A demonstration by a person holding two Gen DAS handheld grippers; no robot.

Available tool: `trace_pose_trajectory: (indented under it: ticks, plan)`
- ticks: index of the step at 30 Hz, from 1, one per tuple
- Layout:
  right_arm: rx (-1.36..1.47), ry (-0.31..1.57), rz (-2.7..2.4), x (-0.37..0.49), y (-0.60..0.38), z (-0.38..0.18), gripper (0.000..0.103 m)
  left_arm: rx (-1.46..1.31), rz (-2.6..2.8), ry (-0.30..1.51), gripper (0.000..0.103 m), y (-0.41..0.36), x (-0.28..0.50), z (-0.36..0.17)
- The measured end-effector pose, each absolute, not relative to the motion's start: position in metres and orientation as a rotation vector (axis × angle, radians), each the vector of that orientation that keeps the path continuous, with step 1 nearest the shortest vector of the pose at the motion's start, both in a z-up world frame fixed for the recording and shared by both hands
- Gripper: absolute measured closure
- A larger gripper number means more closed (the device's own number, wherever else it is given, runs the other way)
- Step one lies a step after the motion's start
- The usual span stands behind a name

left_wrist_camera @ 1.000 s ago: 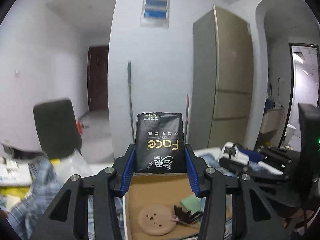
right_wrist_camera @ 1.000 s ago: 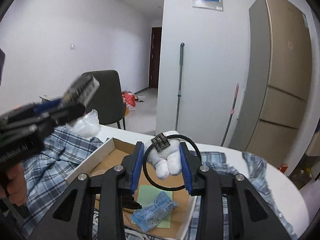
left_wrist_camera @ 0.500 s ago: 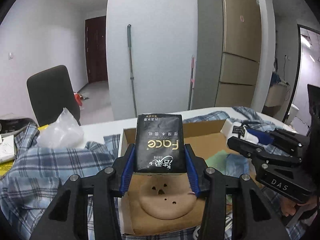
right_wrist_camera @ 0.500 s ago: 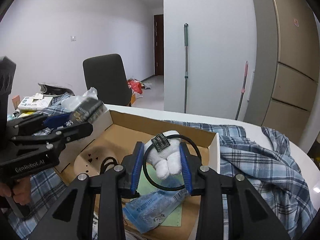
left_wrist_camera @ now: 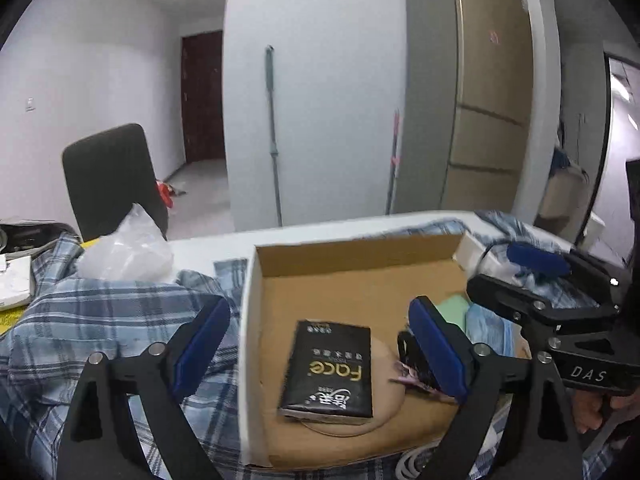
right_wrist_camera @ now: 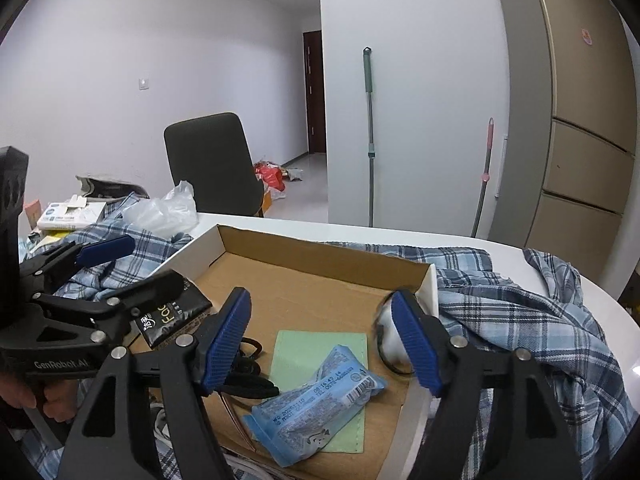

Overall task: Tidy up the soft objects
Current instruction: 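Withdraw both grippers up from the box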

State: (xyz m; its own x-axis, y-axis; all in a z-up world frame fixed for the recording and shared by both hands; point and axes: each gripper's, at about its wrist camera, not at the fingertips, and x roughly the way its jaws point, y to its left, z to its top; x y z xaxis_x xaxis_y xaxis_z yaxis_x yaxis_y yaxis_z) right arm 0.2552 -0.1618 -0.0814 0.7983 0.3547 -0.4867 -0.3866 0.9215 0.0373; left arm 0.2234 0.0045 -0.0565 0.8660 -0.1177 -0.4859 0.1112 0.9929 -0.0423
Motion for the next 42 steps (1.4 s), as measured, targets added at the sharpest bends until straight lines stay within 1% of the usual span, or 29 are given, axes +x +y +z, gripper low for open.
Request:
trace_pose_trajectory:
  ticks: [3, 7, 10, 13, 19, 22, 26, 27, 28, 29, 31, 33, 34, 36, 37, 42]
  plan:
    - [-0.061, 0.515, 0.397, 0.256, -0.163, -0.082, 0.031, -0.011, -0.111, 0.529, 0.011, 0.005, 0.227, -0.056]
    - [-0.062, 0.509, 0.394, 0.253, -0.164, -0.075, 0.031, -0.012, -0.101, 0.503, 0.011, 0.008, 0.224, -0.046]
    - [-0.02, 0.482, 0.399, 0.247, -0.171, -0.052, 0.031, -0.028, -0.093, 0.414, 0.011, 0.012, 0.211, -0.022]
    - [-0.005, 0.446, 0.398, 0.235, -0.176, -0.022, 0.031, -0.031, -0.103, 0.372, 0.011, 0.013, 0.198, 0.005]
    - [-0.012, 0.36, 0.389, 0.187, -0.186, 0.031, 0.031, -0.039, -0.105, 0.269, 0.011, 0.011, 0.145, 0.063]
    - [-0.006, 0.339, 0.393, 0.161, -0.191, 0.043, 0.031, -0.043, -0.121, 0.248, 0.011, 0.009, 0.116, 0.078]
    - [-0.005, 0.308, 0.398, 0.127, -0.198, 0.047, 0.031, -0.028, -0.134, 0.218, 0.01, 0.005, 0.08, 0.086]
    - [-0.004, 0.303, 0.397, 0.119, -0.198, 0.046, 0.031, -0.032, -0.141, 0.211, 0.01, 0.005, 0.071, 0.086]
    - [-0.002, 0.298, 0.396, 0.112, -0.2, 0.044, 0.031, -0.037, -0.156, 0.197, 0.004, 0.005, 0.061, 0.086]
    - [-0.001, 0.297, 0.395, 0.107, -0.201, 0.041, 0.03, -0.037, -0.165, 0.182, 0.0, 0.004, 0.05, 0.085]
    - [0.006, 0.294, 0.387, 0.098, -0.205, 0.035, 0.024, -0.033, -0.141, 0.152, 0.0, 0.003, 0.03, 0.081]
    - [0.01, 0.283, 0.374, 0.09, -0.209, 0.028, 0.016, -0.031, -0.151, 0.142, 0.0, 0.0, 0.018, 0.076]
    - [0.008, 0.281, 0.367, 0.09, -0.21, 0.024, 0.014, -0.029, -0.151, 0.149, 0.0, -0.001, 0.015, 0.072]
    - [0.0, 0.271, 0.344, 0.086, -0.212, 0.015, 0.002, -0.028, -0.152, 0.181, 0.0, -0.005, 0.014, 0.061]
    - [-0.006, 0.261, 0.33, 0.084, -0.213, 0.01, 0.0, -0.026, -0.16, 0.202, 0.0, -0.007, 0.015, 0.055]
    - [-0.036, 0.27, 0.312, 0.087, -0.212, -0.015, 0.0, 0.02, -0.167, 0.287, 0.0, -0.017, 0.024, 0.021]
